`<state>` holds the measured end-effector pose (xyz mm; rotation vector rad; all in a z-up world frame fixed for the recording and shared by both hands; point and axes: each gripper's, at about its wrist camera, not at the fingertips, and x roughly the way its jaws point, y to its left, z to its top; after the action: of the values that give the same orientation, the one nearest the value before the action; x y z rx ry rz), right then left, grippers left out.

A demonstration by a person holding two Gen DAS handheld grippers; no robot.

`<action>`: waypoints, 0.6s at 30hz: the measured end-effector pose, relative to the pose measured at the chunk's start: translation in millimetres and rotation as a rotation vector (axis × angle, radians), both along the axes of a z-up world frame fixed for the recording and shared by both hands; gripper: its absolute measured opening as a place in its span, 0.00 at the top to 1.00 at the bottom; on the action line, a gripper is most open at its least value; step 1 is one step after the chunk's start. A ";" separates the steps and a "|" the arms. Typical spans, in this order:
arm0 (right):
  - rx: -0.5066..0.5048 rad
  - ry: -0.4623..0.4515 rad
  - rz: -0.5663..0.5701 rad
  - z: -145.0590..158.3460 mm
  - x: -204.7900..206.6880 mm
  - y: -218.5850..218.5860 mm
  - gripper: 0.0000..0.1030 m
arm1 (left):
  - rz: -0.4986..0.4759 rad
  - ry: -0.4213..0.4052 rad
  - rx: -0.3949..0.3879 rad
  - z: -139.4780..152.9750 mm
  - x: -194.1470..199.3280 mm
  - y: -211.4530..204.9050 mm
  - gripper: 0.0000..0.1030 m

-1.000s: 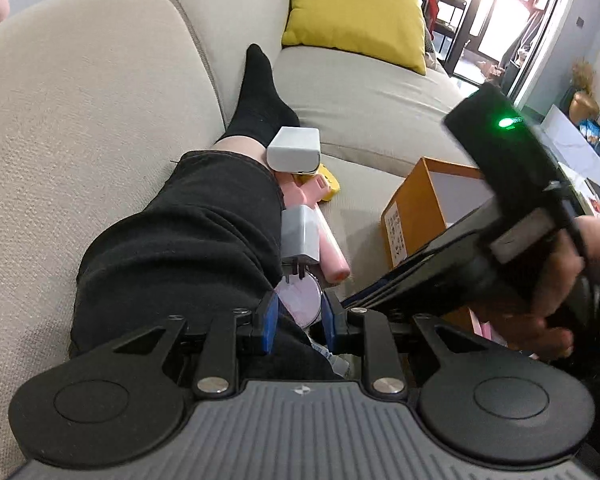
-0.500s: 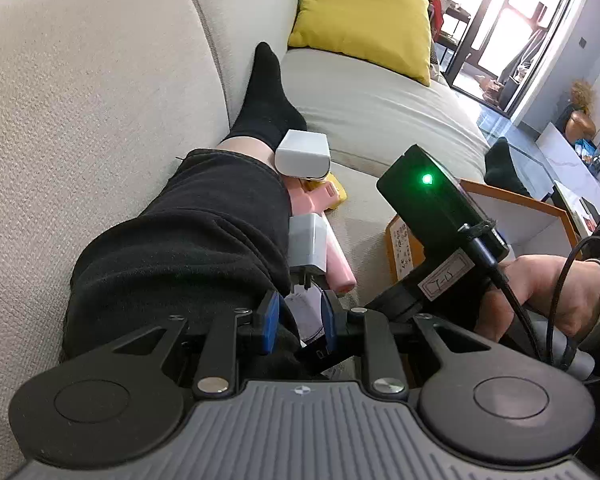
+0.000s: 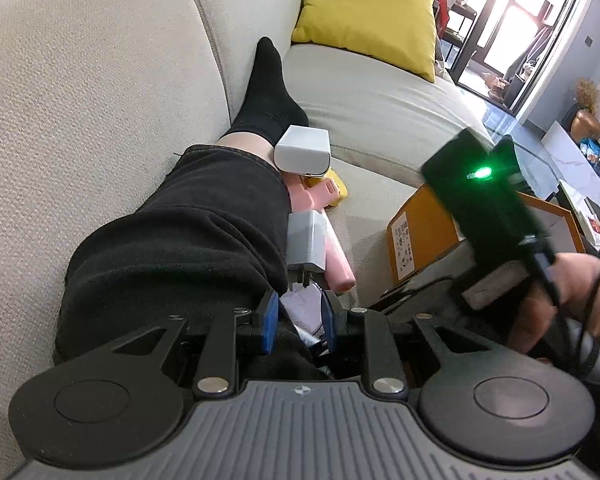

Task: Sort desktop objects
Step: 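Grasp the white lotion tube with the right gripper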

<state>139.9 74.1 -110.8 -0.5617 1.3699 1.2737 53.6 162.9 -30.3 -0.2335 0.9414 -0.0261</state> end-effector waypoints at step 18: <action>0.030 -0.095 0.085 3.4 -5.1 0.5 0.74 | 0.022 0.013 -0.021 -5.0 -1.3 -3.7 0.76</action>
<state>134.8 74.6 -107.4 -0.6569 1.2578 1.3170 52.2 159.2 -35.2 -0.2637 0.9517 -0.0141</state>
